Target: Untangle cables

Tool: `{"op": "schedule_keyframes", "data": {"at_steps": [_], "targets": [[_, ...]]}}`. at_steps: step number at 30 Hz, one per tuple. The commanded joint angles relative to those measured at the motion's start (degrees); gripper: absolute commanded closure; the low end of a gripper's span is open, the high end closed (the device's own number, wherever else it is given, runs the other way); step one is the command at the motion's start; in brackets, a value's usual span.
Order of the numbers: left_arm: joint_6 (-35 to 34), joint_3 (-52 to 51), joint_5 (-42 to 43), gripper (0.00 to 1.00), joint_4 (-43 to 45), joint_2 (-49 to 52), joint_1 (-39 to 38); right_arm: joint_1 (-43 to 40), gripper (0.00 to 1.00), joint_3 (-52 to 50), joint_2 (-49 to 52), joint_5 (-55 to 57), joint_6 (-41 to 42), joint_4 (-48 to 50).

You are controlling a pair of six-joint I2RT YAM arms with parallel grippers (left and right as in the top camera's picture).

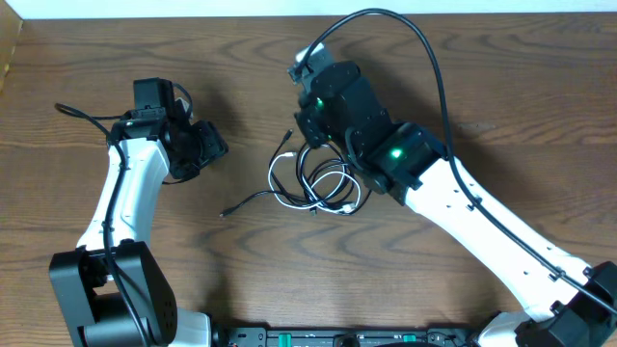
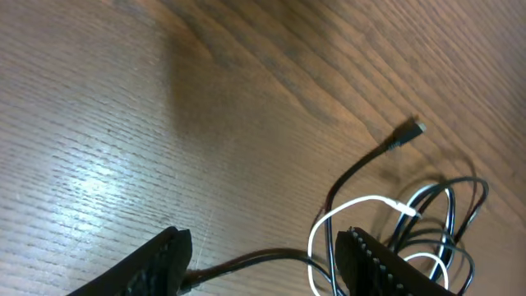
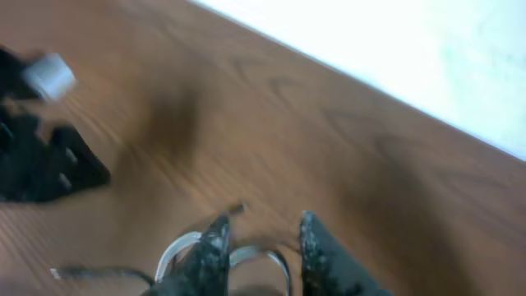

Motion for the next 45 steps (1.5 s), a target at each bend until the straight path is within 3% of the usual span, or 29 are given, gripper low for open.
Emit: {"op": "schedule_keyframes", "data": {"at_steps": [1, 9, 18, 32, 41, 45], "targets": [[1.46, -0.48, 1.51, 0.39, -0.02, 0.66, 0.20, -3.34, 0.65, 0.74, -0.44, 0.79, 2.71, -4.83], [1.46, -0.48, 1.49, 0.39, 0.00, 0.66, 0.20, -9.46, 0.58, 0.70, 2.29, -10.60, 5.49, -17.07], [1.46, -0.52, 1.44, 0.39, 0.20, 0.66, 0.20, -10.32, 0.59, 0.68, 10.01, -14.21, 5.46, -25.07], [1.44, -0.55, -0.50, 0.39, 0.20, 0.66, 0.20, -10.16, 0.71, 0.66, 24.55, -18.47, 5.44, -28.81], [1.44, -0.55, -0.50, 0.39, 0.20, 0.66, 0.20, -9.51, 0.72, 0.66, 29.27, -18.47, 5.44, -27.82], [1.44, -0.55, -0.50, 0.39, 0.20, 0.66, 0.20, -9.51, 0.77, 0.66, 29.27, -18.45, 5.44, -26.62]]}}
